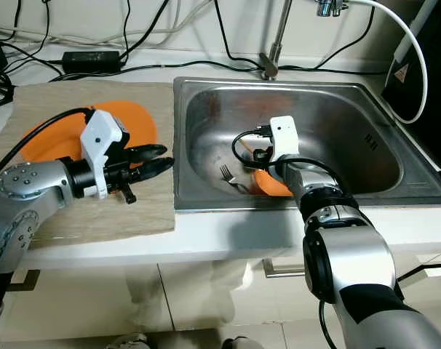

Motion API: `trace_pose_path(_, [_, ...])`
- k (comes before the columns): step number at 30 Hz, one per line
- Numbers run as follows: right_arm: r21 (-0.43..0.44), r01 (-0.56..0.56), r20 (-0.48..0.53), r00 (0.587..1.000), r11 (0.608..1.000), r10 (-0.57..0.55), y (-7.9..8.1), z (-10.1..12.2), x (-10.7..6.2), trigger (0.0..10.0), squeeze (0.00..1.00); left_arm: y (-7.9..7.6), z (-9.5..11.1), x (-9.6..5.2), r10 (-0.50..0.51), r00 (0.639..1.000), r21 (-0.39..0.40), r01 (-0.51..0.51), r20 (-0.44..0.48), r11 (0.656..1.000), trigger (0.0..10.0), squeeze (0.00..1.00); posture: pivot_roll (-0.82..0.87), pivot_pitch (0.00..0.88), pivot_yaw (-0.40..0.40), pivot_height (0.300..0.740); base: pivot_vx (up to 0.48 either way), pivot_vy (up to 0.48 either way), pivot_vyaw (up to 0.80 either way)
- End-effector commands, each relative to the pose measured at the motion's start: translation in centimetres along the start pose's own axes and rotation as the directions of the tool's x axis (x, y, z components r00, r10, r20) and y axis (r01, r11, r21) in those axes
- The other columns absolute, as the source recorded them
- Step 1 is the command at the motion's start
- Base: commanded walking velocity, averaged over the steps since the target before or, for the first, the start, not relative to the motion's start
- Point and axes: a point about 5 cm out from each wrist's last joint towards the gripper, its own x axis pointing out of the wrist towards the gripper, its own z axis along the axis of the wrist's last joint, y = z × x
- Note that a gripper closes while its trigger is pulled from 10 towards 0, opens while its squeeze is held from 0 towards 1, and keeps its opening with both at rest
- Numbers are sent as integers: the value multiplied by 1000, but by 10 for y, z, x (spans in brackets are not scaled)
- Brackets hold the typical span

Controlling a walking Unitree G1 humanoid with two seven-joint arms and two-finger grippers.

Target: Kitchen organization

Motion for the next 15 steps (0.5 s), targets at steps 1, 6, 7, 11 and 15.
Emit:
trace_pose_path(1, [-20, -2, 56, 998, 1000, 3, -4, 14, -2, 10000, 1000, 12, 7, -4, 72, 997, -4, -72, 11, 997, 10000, 0, 59, 61, -71, 740, 0, 0, 0])
trace_pose_path(6, [25, -73, 321, 945, 997, 61, -6, 57, -12, 10000, 969, 60, 20, -36, 373, 926, -23, -372, 63, 928, 10000, 0, 77, 49, -100, 740, 0, 0, 0])
trace_pose_path(7, [36, -85, 351, 934, 996, 67, -6, 62, -14, 10000, 969, 66, 21, -41, 401, 914, -26, -400, 68, 916, 10000, 0, 78, 49, -102, 740, 0, 0, 0])
trace_pose_path(11, [61, -230, 501, 848, 971, 170, 5, 80, -23, 10000, 0, 91, 13, -80, 486, 872, 25, -488, 49, 873, 10000, 0, 85, 48, -105, 740, 0, 0, 0])
trace_pose_path(15, [68, -299, 566, 797, 952, 210, 15, 85, -29, 10000, 0, 105, -1, -101, 553, 833, 84, -549, -26, 832, 10000, 0, 88, 48, -103, 740, 0, 0, 0])
